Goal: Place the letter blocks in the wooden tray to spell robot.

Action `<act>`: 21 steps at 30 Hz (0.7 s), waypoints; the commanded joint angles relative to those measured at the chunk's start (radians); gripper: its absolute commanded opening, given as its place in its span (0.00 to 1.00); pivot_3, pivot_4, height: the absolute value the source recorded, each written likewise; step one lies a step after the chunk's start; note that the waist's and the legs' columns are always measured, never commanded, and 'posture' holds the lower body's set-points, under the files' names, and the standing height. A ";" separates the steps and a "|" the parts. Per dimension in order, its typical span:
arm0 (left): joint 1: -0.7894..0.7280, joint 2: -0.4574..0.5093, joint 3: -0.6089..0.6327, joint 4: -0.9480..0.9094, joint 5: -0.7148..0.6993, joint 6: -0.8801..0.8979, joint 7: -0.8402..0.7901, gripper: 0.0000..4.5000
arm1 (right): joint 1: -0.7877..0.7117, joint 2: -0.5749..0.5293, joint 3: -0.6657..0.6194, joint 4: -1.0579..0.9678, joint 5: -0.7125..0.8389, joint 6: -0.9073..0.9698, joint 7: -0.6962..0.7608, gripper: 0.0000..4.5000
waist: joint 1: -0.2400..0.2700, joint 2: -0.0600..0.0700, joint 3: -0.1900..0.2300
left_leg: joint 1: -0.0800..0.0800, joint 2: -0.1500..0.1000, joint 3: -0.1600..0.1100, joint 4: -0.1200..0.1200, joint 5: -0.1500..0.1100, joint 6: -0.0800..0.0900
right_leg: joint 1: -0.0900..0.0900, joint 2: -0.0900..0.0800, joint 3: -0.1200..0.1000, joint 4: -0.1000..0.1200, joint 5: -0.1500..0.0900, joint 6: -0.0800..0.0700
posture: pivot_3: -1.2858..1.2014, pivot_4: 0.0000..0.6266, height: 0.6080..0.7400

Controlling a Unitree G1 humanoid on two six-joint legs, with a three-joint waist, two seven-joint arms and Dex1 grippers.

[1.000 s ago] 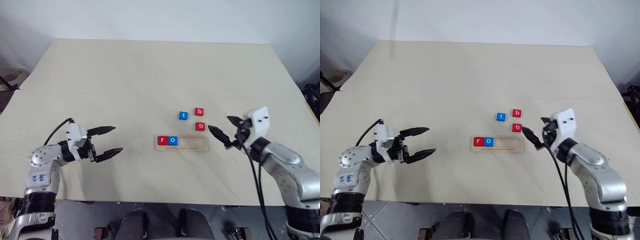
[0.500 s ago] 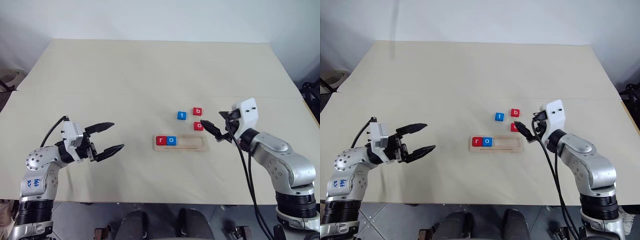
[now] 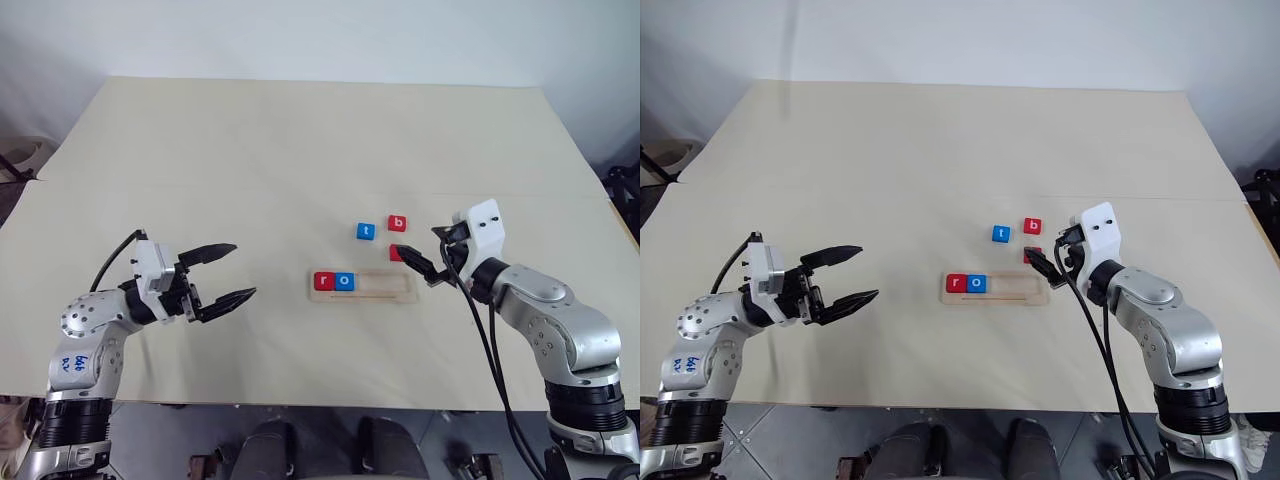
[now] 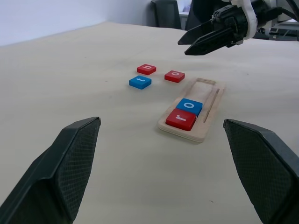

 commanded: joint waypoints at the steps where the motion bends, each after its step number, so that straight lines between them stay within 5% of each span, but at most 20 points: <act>1: -0.001 -0.005 -0.005 -0.045 -0.006 -0.013 0.011 0.99 | -0.074 0.059 0.018 0.023 -0.020 0.072 -0.086 1.00 | -0.002 0.000 0.000 | 0.000 0.000 0.000 0.000 0.000 0.000 | 0.000 0.000 0.000 0.000 0.000 0.000 | 0.52 0.24 1.00; 10: 0.026 -0.008 -0.007 -0.085 -0.008 -0.012 0.044 0.99 | -0.250 0.238 0.001 0.271 -0.152 0.073 -0.301 1.00 | -0.004 0.000 0.000 | 0.000 0.000 0.002 -0.001 0.000 0.000 | -0.002 0.000 0.002 0.000 0.000 0.000 | 0.52 0.24 1.00; 21: 0.078 -0.010 0.000 -0.158 -0.017 0.002 0.092 0.99 | -0.375 0.335 -0.044 0.529 -0.220 -0.050 -0.385 1.00 | -0.022 0.000 0.000 | -0.001 0.000 0.004 -0.004 0.000 -0.001 | -0.006 0.001 0.005 0.001 0.000 0.000 | 0.52 0.24 1.00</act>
